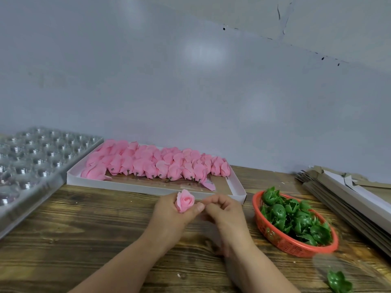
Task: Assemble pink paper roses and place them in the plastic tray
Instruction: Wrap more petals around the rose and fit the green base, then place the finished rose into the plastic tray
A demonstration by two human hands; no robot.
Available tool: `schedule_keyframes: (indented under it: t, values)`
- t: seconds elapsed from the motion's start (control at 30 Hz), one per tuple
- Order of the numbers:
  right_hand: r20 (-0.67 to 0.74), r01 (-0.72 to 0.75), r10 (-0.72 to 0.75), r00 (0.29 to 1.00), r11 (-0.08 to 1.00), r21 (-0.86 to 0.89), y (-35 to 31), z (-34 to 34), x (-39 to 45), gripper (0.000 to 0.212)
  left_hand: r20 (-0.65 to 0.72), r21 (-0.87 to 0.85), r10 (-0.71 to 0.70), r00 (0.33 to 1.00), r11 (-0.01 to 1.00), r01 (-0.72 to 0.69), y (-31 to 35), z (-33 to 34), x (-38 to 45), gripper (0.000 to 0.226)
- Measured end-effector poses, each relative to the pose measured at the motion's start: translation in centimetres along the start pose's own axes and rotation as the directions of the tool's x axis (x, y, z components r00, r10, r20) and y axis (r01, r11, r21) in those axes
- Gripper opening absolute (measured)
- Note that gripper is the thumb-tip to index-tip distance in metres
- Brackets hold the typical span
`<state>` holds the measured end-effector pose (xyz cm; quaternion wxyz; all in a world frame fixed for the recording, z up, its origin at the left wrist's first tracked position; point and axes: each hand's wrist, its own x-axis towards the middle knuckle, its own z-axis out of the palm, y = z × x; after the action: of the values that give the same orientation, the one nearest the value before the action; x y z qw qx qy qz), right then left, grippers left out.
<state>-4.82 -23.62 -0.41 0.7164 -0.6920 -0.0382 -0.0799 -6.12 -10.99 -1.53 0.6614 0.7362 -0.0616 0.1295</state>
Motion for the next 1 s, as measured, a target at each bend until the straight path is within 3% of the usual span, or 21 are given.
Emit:
schedule_keyframes:
  t: [0.1,0.23,0.3,0.5,0.57,0.63,0.77,0.87,0.93,1.0]
  values:
    - [-0.027,0.122,-0.123,0.992,0.992,-0.03,-1.1,-0.7,0.3,0.024,0.07,0.052,-0.009,0.998,0.999,0.005,0.0,0.0,-0.2,0.019]
    - [0.247,0.164,-0.152,0.957,0.986,-0.026,-2.2,-1.1,-0.3,0.006,0.184,0.034,0.004,0.983,0.999,-0.011,0.3,0.3,-0.2,0.007]
    - [0.319,0.143,-0.126,0.94,0.989,-0.03,-2.3,-1.0,-0.5,0.007,0.21,0.01,0.024,0.977,1.0,-0.027,0.3,0.3,-0.2,0.013]
    - [0.3,0.079,-0.073,0.951,0.997,-0.009,-2.2,-0.7,-0.4,0.031,0.241,0.043,0.066,0.968,0.996,-0.079,0.0,0.4,-0.3,0.015]
    - [0.317,0.063,-0.06,0.947,0.998,-0.001,-2.0,-0.7,-0.2,0.028,0.239,0.036,0.076,0.968,0.996,-0.087,0.0,0.4,-0.2,0.014]
    - [0.365,0.043,-0.045,0.93,0.999,0.014,-2.0,-0.7,-0.3,0.01,0.245,0.02,0.072,0.967,0.997,-0.079,0.1,0.3,-0.2,0.015]
    - [0.355,0.008,-0.037,0.934,0.996,0.083,-1.2,-0.8,0.1,0.01,0.246,-0.018,0.039,0.968,0.999,-0.036,0.2,0.1,-0.4,0.015]
    - [0.252,-0.011,-0.014,0.968,0.995,0.099,-0.2,-0.9,0.5,0.017,0.179,-0.007,0.032,0.983,0.999,-0.032,0.6,-0.3,-0.6,0.009]
    - [0.222,0.056,-0.044,0.974,0.997,-0.047,0.5,-0.6,0.3,0.007,0.02,0.044,-0.01,1.0,0.999,0.009,1.0,-0.8,-0.4,0.025]
    - [0.216,0.068,-0.038,0.976,0.988,-0.135,1.2,-0.4,0.2,0.011,-0.134,0.042,-0.088,0.987,0.995,0.094,1.6,-1.4,-0.1,0.033]
